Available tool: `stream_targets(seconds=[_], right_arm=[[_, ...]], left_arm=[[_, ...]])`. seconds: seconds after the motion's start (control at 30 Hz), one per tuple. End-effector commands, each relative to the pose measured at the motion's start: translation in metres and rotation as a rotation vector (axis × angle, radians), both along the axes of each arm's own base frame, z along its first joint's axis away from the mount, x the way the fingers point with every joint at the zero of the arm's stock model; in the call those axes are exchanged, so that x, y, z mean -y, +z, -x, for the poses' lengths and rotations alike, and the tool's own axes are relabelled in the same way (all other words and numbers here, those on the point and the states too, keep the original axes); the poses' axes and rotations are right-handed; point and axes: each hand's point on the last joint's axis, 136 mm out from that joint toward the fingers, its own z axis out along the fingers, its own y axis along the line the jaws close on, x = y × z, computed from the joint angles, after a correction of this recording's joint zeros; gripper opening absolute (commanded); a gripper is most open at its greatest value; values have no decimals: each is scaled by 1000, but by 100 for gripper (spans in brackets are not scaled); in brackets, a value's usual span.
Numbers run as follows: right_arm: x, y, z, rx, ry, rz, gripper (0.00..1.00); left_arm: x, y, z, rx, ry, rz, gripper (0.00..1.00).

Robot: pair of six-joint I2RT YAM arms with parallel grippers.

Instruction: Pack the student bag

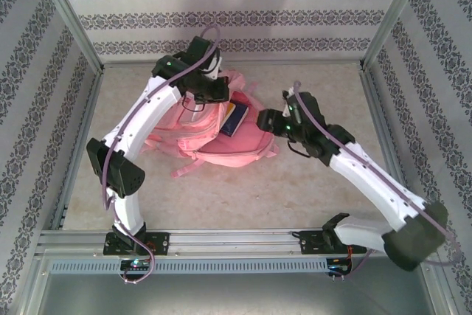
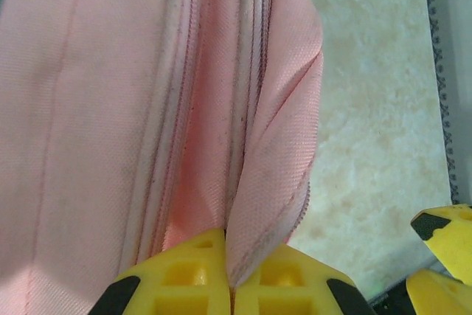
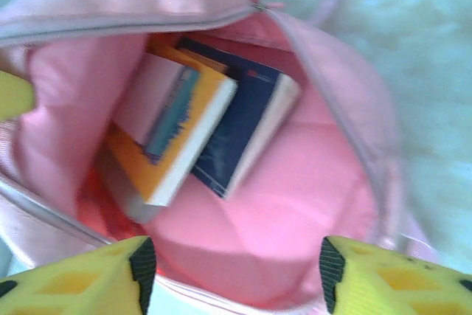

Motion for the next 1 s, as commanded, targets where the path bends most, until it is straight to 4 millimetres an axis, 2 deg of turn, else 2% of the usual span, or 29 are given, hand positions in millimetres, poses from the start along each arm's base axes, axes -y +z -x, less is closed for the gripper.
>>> stream_targets(seconds=[0.0, 0.13, 0.23, 0.5, 0.57, 0.63, 0.7, 0.77, 0.87, 0.97], right_arm=[[26, -26, 18, -9, -8, 119, 56], [23, -40, 44, -34, 61, 97, 48], [23, -47, 56, -35, 80, 124, 42], [3, -63, 75, -35, 200, 130, 42], [-3, -69, 80, -55, 236, 131, 44], [-8, -76, 85, -75, 262, 154, 46], [-13, -83, 90, -91, 289, 186, 48], [-20, -91, 95, -121, 308, 205, 49], [-30, -109, 100, -203, 300, 239, 50], [-49, -123, 106, -225, 317, 301, 50]], left_arm=[[38, -14, -3, -13, -60, 63, 0], [72, -51, 3, -97, -112, 61, 0], [101, -69, 7, -137, -151, 65, 0], [174, -90, -7, -206, -166, 202, 0], [189, -92, -11, -224, -154, 248, 9], [198, -88, -14, -237, -146, 297, 29], [196, -80, -14, -220, -145, 299, 44], [185, -67, -14, -185, -139, 275, 51], [157, -43, -16, -130, -105, 242, 55], [115, -18, -22, -64, -27, 210, 57]])
